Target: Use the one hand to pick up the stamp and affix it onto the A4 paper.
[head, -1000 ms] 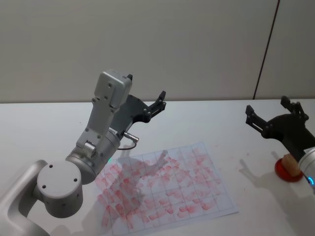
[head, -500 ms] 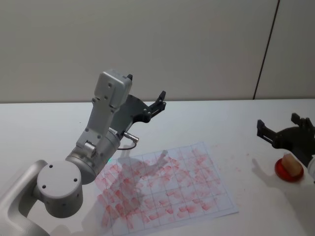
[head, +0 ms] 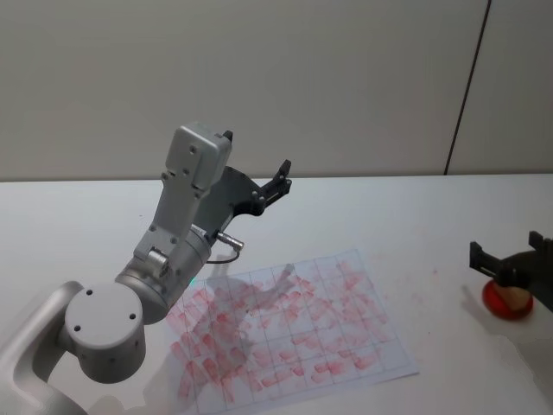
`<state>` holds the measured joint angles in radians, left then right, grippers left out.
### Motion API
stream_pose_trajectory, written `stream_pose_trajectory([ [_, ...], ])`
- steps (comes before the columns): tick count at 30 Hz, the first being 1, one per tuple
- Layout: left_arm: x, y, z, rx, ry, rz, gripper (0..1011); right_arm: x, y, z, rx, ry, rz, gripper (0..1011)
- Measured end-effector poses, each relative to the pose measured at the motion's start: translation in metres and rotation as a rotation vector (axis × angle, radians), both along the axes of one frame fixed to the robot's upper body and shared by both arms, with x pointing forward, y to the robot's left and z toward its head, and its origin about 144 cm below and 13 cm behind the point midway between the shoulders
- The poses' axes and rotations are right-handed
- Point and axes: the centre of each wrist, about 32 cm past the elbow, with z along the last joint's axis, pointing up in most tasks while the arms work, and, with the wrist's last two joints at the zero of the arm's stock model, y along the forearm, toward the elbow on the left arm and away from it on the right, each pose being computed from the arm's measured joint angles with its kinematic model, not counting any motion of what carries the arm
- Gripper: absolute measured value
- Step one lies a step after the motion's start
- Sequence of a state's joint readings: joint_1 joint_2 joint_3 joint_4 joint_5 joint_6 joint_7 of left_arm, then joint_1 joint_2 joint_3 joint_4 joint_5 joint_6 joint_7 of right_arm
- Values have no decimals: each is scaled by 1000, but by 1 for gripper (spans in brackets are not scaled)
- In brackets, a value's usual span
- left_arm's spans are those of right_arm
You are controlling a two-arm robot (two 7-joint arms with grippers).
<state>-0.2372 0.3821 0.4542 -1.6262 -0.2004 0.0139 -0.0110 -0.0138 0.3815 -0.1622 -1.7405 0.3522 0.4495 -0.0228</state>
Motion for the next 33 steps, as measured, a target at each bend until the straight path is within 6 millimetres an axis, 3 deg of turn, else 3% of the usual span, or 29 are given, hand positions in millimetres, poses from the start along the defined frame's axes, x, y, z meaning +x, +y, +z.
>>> stream_pose_trajectory([
  [7, 0, 0, 0, 0, 0, 0, 1001, 0, -6, -5, -30, 50, -14, 998],
  [10, 0, 0, 0, 0, 0, 0, 1001, 0, -7, -6, -36, 58, -14, 951],
  [15, 0, 0, 0, 0, 0, 0, 1001, 1, -9, -11, -53, 86, -11, 833],
  [21, 0, 0, 0, 0, 0, 0, 1001, 4, -10, -18, -70, 119, 4, 600],
  [23, 0, 0, 0, 0, 0, 0, 1001, 4, -10, -19, -73, 125, 9, 589],
  [29, 0, 0, 0, 0, 0, 0, 1001, 6, -10, -25, -81, 146, 27, 358],
  [33, 0, 0, 0, 0, 0, 0, 1001, 6, -9, -27, -85, 152, 37, 260],
])
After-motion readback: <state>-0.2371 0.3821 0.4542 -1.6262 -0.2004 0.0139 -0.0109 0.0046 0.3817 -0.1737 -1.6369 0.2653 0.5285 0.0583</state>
